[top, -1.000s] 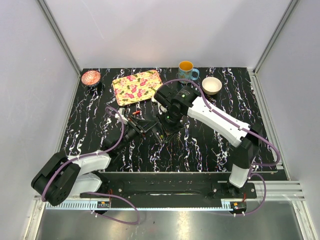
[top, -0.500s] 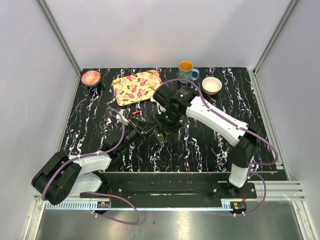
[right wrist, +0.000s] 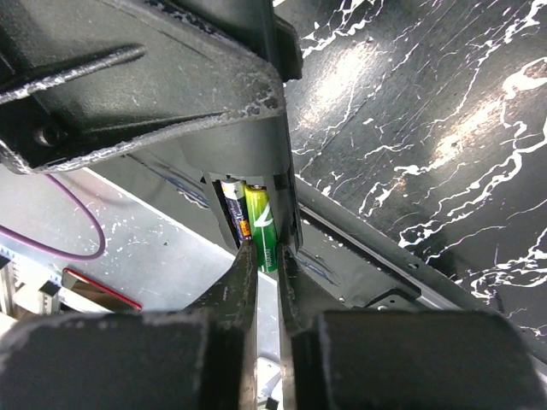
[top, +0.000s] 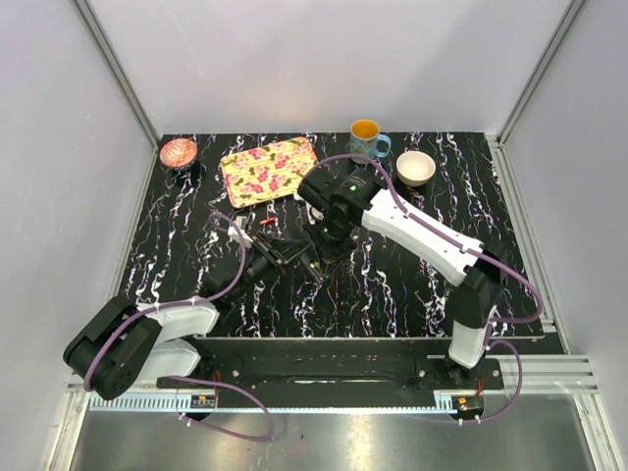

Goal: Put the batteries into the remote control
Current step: Load the battery into the remote control.

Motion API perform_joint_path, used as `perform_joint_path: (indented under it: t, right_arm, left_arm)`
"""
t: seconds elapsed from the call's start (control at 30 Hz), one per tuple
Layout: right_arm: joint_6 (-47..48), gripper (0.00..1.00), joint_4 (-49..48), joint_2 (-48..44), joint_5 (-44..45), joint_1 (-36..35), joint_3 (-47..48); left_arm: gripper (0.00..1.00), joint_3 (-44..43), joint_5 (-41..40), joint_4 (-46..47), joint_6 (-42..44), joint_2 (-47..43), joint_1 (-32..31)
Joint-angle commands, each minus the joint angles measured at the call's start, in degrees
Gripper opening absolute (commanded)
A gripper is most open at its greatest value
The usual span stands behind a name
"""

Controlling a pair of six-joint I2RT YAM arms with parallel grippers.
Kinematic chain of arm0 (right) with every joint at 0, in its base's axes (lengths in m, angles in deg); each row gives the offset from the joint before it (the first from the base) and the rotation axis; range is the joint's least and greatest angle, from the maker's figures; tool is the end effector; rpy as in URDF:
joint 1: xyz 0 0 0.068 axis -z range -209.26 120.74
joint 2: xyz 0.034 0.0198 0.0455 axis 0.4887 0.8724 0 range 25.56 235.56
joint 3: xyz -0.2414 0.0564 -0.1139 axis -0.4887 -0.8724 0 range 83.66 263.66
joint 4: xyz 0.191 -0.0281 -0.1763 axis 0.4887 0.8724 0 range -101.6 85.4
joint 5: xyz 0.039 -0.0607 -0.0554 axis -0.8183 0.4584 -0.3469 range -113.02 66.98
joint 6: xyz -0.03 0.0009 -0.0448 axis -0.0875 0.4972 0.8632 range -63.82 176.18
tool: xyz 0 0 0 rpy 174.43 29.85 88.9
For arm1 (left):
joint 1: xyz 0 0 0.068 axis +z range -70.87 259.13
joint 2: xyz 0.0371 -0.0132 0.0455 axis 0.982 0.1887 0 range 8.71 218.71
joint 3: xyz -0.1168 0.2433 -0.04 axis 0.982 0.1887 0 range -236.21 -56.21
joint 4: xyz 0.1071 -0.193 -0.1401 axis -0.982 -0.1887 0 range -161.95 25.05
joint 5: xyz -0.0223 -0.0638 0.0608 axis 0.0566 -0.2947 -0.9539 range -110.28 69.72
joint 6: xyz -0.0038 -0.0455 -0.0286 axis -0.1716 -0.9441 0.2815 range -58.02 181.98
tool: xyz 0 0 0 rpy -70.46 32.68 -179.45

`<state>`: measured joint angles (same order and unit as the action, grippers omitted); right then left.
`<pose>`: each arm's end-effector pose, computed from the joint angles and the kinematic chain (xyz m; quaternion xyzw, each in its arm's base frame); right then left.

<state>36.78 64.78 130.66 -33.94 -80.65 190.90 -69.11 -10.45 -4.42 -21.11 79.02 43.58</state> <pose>0.2199 0.2863 0.3326 -0.2842 0.9443 0.1559 0.0566 0.1774 -0.1342 0.1939 -0.2192 0.6519 -0.6523 0.3185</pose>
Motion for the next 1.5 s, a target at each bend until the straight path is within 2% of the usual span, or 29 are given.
perform_joint_path:
  t: [0.0, 0.07, 0.13, 0.77, 1.03, 1.23, 1.3, 1.33, 1.37, 1.4, 1.43, 1.47]
  right_arm:
    - [1.38, 0.19, -0.97, 0.99, 7.14, 0.33, 1.92]
    - [1.47, 0.28, -0.88, 0.98, 7.23, 0.33, 2.09]
    - [1.47, 0.31, -0.88, 0.9, 7.49, 0.25, 2.36]
    - [0.42, 0.5, -0.18, -1.82, 6.52, 0.24, 5.26]
    - [-0.02, 0.55, -3.07, -5.69, 4.94, 0.25, 5.35]
    - [-0.82, 0.57, -14.82, -15.0, 2.66, 0.33, -3.34]
    - [-1.52, 0.57, -18.96, -20.35, 7.02, 0.24, -9.39]
    - [-1.69, 0.57, -24.47, -22.55, 8.96, 0.24, -12.2]
    - [-1.43, 0.58, -27.92, -27.79, 10.64, 0.33, -19.02]
    - [-1.26, 0.64, -31.87, -30.71, 12.92, 0.33, -23.0]
    - [-1.87, 0.71, -39.91, -33.7, 14.16, 0.33, -26.78]
    - [-2.13, 0.82, -43.56, -38.87, 15.13, 0.33, -33.52]
  left_arm:
    - [0.0, 0.25, 1.6, 11.45, -3.66, -0.52, -0.93]
    - [0.0, 0.34, 1.69, 11.62, -3.92, -0.43, -0.93]
    - [0.0, 0.34, 1.78, 11.89, -4.18, -0.25, -1.01]
    - [0.0, -0.89, 1.51, 8.02, -2.96, 0.62, -1.01]
    - [0.0, -2.65, 2.13, 6.44, -2.6, 2.03, -0.92]
    - [0.0, -3.09, 2.21, 6.7, -3.13, 3.52, -0.75]
    - [0.0, -3.26, 2.74, 7.58, -3.92, 4.14, -0.31]
    - [0.0, -3.35, 4.05, 7.93, -4.36, 4.4, 0.04]
    - [0.0, -3.44, 5.02, 8.2, -5.23, 5.01, 0.91]
    - [0.0, -3.88, 6.25, 8.63, -5.76, 5.28, 1.44]
    - [0.0, -4.05, 8.78, 8.99, -6.29, 5.63, 1.97]
    - [0.0, -4.49, 10.55, 8.9, -7.34, 6.5, 3.02]
